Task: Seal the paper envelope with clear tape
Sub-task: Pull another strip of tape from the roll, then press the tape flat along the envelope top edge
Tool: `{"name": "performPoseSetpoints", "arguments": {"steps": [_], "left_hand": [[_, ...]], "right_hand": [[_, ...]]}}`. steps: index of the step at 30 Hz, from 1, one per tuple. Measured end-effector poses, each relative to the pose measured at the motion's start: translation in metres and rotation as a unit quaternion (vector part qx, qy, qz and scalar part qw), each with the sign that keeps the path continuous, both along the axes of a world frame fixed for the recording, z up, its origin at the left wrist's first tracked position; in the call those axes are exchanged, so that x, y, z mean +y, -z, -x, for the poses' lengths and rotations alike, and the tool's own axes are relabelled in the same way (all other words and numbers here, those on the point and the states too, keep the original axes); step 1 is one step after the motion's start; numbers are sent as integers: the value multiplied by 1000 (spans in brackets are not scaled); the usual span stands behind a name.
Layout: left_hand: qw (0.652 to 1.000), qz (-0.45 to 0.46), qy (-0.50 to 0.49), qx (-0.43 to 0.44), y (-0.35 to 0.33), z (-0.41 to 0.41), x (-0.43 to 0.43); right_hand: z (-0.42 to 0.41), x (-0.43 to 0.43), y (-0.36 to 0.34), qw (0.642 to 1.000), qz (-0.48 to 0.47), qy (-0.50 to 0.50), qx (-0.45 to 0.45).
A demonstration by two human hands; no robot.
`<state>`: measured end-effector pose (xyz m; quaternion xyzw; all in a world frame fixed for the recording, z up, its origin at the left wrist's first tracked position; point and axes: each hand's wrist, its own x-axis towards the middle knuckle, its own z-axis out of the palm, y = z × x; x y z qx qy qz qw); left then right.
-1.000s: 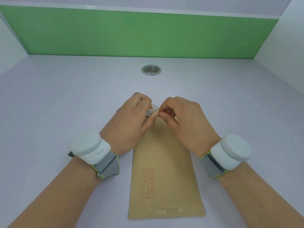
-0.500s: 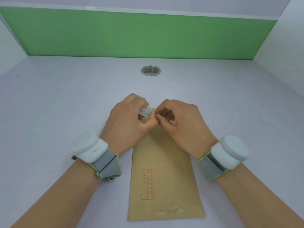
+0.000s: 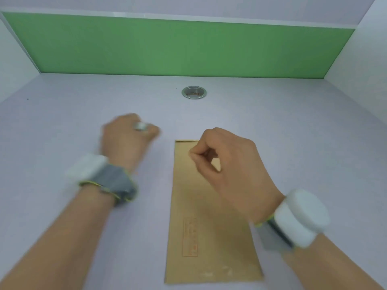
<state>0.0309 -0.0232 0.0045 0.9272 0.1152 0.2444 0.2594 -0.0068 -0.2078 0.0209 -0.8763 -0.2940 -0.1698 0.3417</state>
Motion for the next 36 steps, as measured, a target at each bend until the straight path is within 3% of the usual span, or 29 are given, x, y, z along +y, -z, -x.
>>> {"name": "performPoseSetpoints", "arguments": {"steps": [3,6,19,28,32,36], "left_hand": [[999,4,-24,-26,-8,0,31],[999,4,14,-29,1,1,11],[995,-14,102,-17,12,1,0],[985,22,156,72,12,9,-2],[986,-27,162,3,5,11,-6],[963,32,269,-2,-5,21,-25]], "right_hand": [[11,19,-1,999,-16,-44,-4],[1,17,9,998,10,-28,62],[-15,-4,13,968,-153,36,197],[-25,-15,13,961,-184,20,204],[-25,-16,12,969,-171,10,180],[-21,-14,10,980,-133,-10,145]]}}
